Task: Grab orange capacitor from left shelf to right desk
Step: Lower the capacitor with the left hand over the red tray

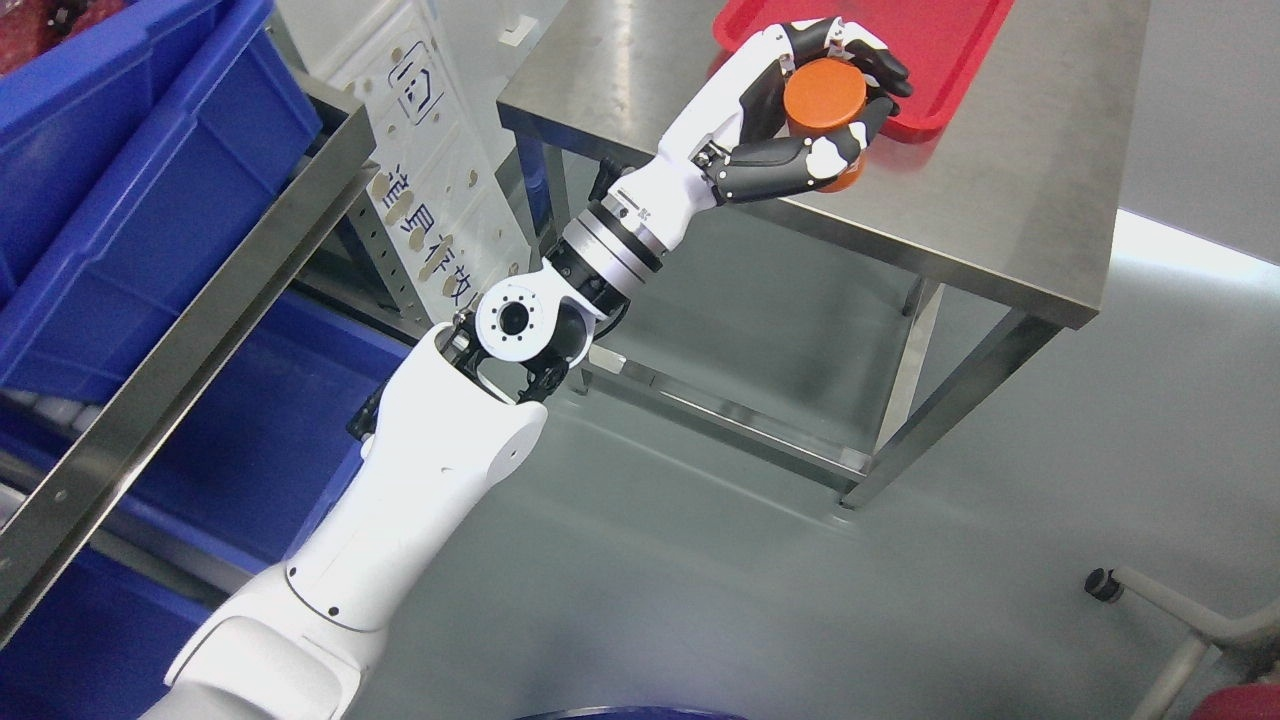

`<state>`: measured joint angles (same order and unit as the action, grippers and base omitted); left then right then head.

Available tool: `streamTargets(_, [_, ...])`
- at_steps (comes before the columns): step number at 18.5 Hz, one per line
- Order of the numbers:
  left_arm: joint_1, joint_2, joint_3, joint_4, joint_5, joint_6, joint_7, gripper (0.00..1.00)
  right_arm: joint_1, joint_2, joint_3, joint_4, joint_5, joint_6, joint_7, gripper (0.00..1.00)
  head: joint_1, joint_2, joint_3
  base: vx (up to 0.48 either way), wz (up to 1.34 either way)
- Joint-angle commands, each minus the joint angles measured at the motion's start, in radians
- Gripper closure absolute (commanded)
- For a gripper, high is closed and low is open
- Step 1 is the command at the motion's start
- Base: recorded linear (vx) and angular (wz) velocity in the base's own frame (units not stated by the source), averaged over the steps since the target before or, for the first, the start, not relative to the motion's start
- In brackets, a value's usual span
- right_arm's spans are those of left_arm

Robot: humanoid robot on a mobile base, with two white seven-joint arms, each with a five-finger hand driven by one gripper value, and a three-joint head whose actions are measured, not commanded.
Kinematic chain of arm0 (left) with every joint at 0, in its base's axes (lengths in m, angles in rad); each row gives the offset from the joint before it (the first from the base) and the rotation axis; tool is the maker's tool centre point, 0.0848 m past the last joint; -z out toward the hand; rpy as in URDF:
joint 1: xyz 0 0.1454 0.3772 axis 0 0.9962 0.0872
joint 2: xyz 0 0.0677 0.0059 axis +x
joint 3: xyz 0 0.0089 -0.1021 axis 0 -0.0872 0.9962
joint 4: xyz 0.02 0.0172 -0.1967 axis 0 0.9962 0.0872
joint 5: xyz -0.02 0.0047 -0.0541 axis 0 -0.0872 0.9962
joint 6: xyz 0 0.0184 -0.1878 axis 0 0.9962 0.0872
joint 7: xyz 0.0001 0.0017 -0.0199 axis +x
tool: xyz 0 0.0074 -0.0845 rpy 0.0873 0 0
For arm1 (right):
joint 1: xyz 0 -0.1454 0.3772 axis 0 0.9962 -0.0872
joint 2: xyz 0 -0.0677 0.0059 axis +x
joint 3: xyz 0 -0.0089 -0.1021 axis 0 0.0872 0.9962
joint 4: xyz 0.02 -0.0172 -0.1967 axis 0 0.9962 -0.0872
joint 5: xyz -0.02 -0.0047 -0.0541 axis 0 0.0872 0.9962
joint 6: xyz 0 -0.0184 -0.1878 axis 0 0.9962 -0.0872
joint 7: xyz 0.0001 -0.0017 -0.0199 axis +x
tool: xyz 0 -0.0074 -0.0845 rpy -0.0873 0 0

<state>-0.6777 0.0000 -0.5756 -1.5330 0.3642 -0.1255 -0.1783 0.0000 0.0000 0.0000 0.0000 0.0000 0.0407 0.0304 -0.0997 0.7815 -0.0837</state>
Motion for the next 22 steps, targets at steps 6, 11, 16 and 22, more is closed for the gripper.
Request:
streamTargets(6, [-0.151,0.017,-0.013,0.12,0.03,0.066,0.054,0.97,0.034,-0.017,-0.012,-0.023,0.0,-0.001,0.0,0.0,0.0,0.0,0.0,0.294,-0.25])
streamTargets(11, [-0.181,0.017,-0.004,0.371,-0.002,0.09,0.108,0.95,0.034,-0.017,-0.012,-0.023,0.0,-0.001,0.0,0.0,0.0,0.0,0.0,0.276,-0.21])
streamTargets(16, [-0.244,0.017,-0.007,0.64,-0.004,0.026,0.108,0.95,0.034,-0.017,-0.012,-0.023,0.0,-0.001,0.0,0.0,0.0,0.0,0.0,0.216,-0.12])
streamTargets(22, [-0.241,0.017,-0.047,0.663,-0.001,0.026,0.1,0.93,0.034,-0.017,-0.011,-0.023,0.0,-0.001,0.0,0.0,0.0,0.0,0.0,0.117,-0.01])
